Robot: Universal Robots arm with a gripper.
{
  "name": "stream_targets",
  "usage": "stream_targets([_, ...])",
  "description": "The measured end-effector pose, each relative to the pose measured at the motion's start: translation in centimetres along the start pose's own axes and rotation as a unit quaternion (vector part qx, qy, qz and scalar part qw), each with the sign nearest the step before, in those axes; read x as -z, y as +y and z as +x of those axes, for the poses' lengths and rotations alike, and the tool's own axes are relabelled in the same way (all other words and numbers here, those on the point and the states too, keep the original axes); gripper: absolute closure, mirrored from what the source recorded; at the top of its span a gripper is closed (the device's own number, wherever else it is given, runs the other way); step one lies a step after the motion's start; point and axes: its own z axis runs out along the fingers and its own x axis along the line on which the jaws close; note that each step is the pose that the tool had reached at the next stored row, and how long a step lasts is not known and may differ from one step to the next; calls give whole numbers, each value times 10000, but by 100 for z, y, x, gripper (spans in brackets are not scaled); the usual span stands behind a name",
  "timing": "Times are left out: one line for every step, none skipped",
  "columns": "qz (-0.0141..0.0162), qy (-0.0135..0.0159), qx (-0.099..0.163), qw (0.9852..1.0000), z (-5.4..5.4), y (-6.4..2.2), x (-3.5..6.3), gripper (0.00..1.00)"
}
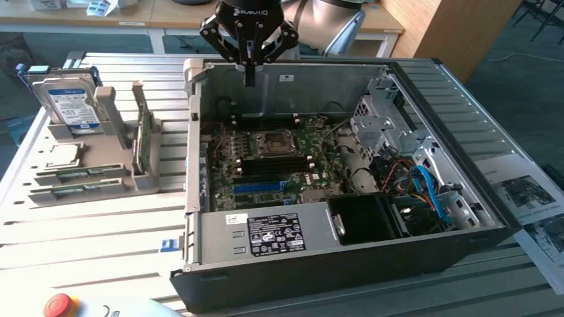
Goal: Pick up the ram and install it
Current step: 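Reach for the ram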
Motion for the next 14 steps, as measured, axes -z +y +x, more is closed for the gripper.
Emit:
stream_targets([0, 0, 0, 10000, 17, 1, 1, 90])
stream_targets([0, 0, 0, 10000, 35, 1, 1, 90])
stream_targets([0, 0, 0, 10000, 53, 2, 1, 90])
stream_targets([0, 0, 0, 10000, 71, 3, 1, 90])
stream_targets([0, 0, 0, 10000, 91, 5, 1, 90])
stream_targets([-1, 0, 0, 10000, 109, 8, 1, 90])
stream_targets([0, 0, 0, 10000, 128, 10, 2, 90])
stream_targets([0, 0, 0, 10000, 146, 11, 3, 90])
stream_targets([0, 0, 0, 10000, 164, 13, 3, 90])
stream_targets([0, 0, 1, 10000, 182, 14, 4, 90])
stream_targets([0, 0, 1, 10000, 200, 16, 4, 90])
stream_targets([0, 0, 0, 10000, 221, 18, 4, 90])
stream_targets([0, 0, 0, 10000, 241, 20, 4, 90])
stream_targets([0, 0, 0, 10000, 262, 23, 5, 90])
